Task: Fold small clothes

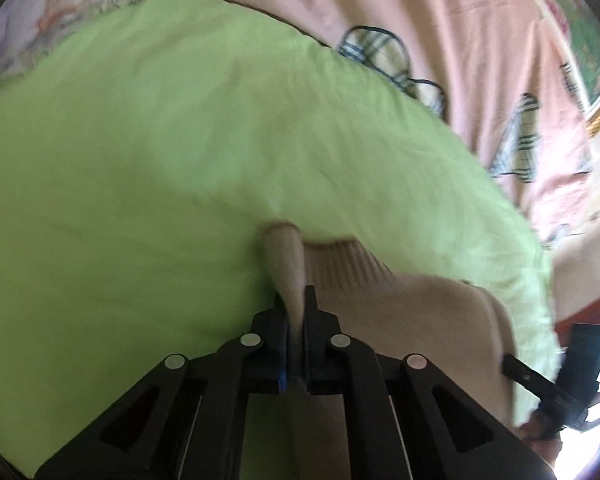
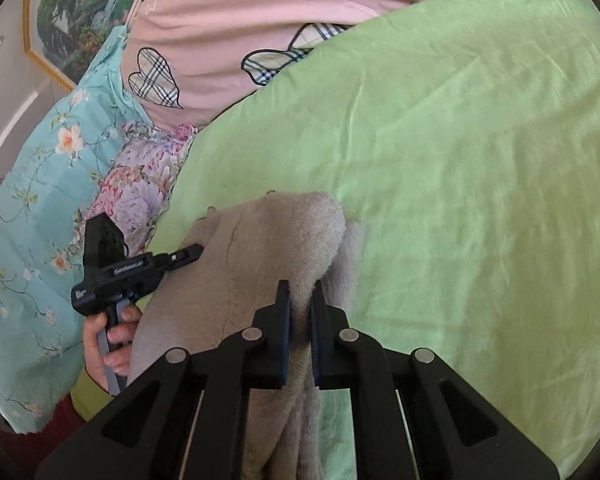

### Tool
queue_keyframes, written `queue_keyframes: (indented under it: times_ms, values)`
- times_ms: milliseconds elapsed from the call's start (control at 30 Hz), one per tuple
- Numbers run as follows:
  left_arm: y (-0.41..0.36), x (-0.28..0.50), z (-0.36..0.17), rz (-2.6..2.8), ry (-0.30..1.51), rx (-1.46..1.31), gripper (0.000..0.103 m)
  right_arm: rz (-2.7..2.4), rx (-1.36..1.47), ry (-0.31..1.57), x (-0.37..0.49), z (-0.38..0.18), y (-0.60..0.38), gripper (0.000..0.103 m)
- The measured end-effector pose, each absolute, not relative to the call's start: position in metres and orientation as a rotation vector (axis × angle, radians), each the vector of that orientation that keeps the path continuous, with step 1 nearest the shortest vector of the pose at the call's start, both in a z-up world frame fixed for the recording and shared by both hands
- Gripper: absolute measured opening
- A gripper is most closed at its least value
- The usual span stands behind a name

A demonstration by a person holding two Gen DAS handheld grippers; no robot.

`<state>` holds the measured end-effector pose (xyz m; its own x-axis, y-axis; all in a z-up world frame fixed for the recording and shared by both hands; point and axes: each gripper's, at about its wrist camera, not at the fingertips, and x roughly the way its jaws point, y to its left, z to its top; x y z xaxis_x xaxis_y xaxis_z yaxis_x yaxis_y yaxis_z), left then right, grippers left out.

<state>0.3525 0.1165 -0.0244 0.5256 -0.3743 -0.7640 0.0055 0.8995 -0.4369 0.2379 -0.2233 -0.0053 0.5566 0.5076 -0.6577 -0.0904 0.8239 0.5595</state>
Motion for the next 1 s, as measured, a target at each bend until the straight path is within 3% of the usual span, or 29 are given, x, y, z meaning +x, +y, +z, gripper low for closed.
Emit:
queue_keyframes:
  times_ms: [200,300,367,433,533,600,667,833,1000]
  values:
    - [0.118,0.335,-0.008,-0.221,0.995,-0.391,0.009,0.335,0.5,0.942,0.234,-0.009,-0.222,0.012]
    - [0.116,0.285,0.02,-0.243,0.936,-0.357,0.022,0.341,0.534,0.907,0.211,0.007,-0.234,0.031]
    - [0.112,0.244,0.031,-0.267,0.912,-0.318,0.032,0.345,0.534,0.882,0.192,0.016,-0.239,0.033]
    - [0.106,0.203,0.038,-0.282,0.896,-0.277,0.051,0.365,0.546,0.86,0.168,0.024,-0.245,0.033]
    - [0.096,0.139,0.04,-0.318,0.892,-0.213,0.055,0.394,0.569,0.848,0.133,0.028,-0.248,0.034]
    - [0.093,0.107,0.036,-0.33,0.9,-0.192,0.062,0.412,0.575,0.85,0.106,0.025,-0.245,0.041]
    - [0.083,0.076,0.033,-0.34,0.894,-0.15,0.063,0.42,0.566,0.857,0.088,0.023,-0.241,0.056]
    - [0.055,0.029,0.026,-0.313,0.846,-0.042,0.077,0.421,0.497,0.87,0.067,0.018,-0.226,0.058]
    - [0.033,0.021,0.008,-0.273,0.834,0.061,0.078,0.423,0.483,0.869,0.068,0.017,-0.22,0.058]
